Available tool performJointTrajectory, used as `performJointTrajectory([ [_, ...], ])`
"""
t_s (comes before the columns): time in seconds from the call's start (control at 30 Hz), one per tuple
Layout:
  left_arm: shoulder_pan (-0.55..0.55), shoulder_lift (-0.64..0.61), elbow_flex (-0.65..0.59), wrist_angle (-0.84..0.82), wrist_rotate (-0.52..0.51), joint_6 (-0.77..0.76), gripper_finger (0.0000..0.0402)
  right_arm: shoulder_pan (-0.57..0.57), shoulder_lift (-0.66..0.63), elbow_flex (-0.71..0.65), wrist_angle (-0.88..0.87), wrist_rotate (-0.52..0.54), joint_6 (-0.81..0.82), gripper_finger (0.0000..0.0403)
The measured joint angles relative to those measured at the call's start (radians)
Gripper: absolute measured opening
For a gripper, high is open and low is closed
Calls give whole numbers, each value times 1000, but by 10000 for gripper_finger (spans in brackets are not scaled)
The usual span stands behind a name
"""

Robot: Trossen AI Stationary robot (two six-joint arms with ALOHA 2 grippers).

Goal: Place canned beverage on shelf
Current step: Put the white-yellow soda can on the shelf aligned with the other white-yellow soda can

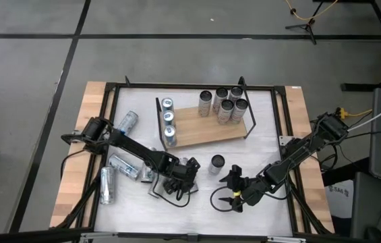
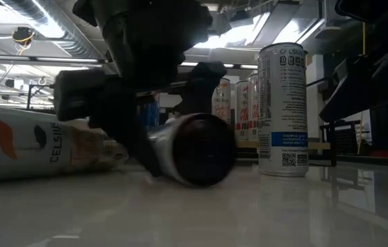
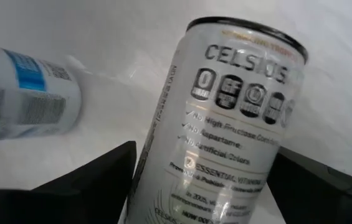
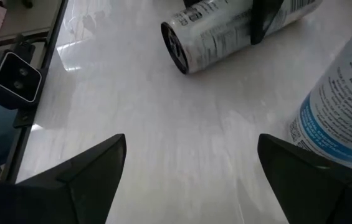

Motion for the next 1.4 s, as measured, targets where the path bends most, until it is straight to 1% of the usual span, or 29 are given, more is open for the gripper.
performJointTrajectory([
  [0.23,0,-1,0,1,0,0,287,0,0,0,1,0,0,358],
  [0.43,-2,-2,0,7,0,-28,270,0,0,0,30,0,0,358],
  [0.77,-1,-2,0,26,12,-147,267,0,0,0,162,0,-3,358],
  [0.93,9,-2,0,27,65,-264,266,0,0,0,240,0,-5,358],
  [1.1,22,-2,0,45,107,-348,266,0,0,0,276,0,-6,358],
  [1.33,27,-2,0,118,147,-379,266,0,0,0,279,0,-7,358],
  [1.4,31,-2,10,121,172,-385,265,0,0,0,289,0,-7,358],
])
